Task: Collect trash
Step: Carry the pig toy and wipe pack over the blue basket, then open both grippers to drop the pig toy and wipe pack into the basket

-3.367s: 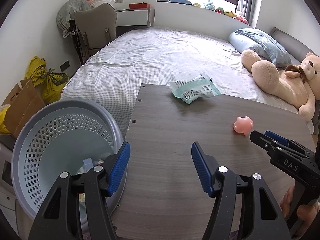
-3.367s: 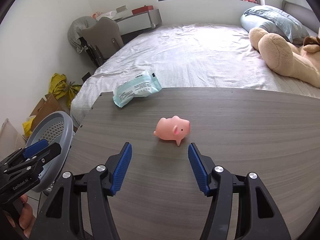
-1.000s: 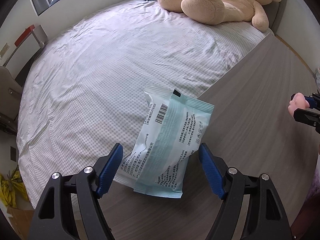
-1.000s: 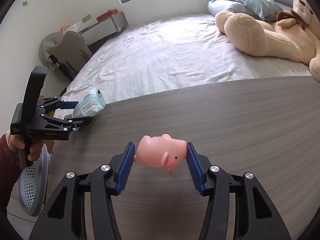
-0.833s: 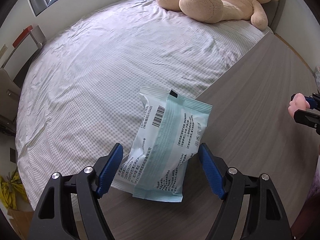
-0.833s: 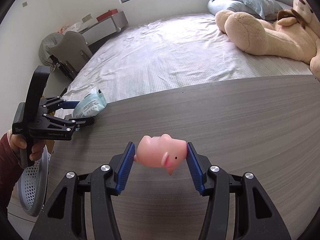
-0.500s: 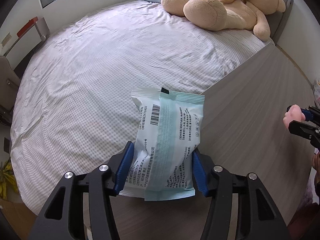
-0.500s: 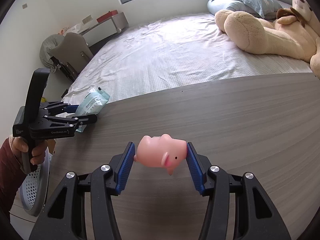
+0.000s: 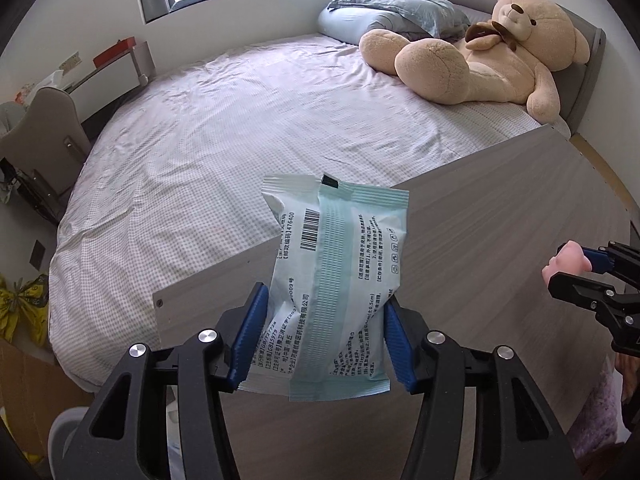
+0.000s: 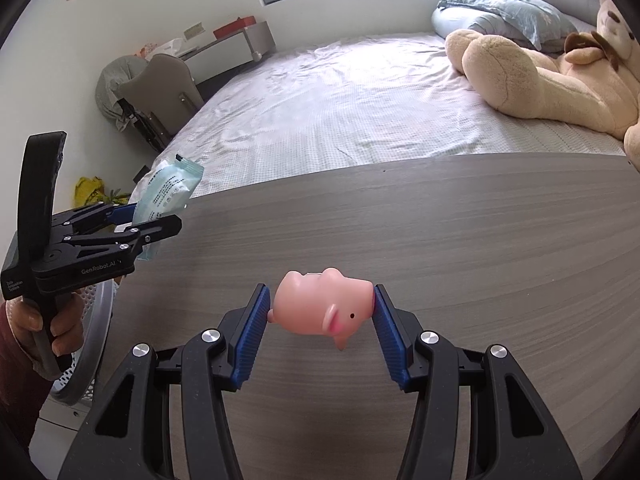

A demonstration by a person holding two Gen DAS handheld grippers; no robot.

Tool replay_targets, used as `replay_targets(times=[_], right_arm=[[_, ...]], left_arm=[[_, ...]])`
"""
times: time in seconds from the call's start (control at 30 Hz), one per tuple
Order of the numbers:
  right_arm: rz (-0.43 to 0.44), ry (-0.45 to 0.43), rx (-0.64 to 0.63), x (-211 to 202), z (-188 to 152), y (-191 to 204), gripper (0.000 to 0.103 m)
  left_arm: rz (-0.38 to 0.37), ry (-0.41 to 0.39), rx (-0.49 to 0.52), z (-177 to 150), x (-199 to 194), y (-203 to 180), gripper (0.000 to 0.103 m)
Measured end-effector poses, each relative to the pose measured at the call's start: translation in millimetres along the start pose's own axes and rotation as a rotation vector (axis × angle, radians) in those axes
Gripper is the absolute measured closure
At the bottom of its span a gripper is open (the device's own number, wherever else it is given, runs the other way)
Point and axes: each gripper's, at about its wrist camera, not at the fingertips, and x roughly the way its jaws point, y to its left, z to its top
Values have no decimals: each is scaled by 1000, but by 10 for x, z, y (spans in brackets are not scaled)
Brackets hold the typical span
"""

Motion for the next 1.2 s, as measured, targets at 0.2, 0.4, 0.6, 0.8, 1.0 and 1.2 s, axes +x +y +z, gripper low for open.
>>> replay_targets(times=[0.2, 0.4, 0.6, 0.8, 1.0, 1.2], right_arm=[[38, -19, -38, -144, -72, 234, 52], [93, -30, -98, -164, -102, 606, 52], [154, -43, -183, -141, -63, 1095, 52], [221, -24, -283, -22, -119, 1697, 52], [292, 8, -375, 123, -219, 2285, 52], [349, 36, -423, 257, -315, 2704, 52]], left_arm=[[39, -43, -86, -323, -363, 29, 49], [105, -84, -191, -670, -790, 138, 49], [173, -93, -315, -1029, -1181, 377, 49], [313, -90, -434, -1420, -1468, 737, 49], [430, -93, -547, -1762, -1700, 1133, 49], [481, -78, -622, -1966, -1775, 1351, 49]])
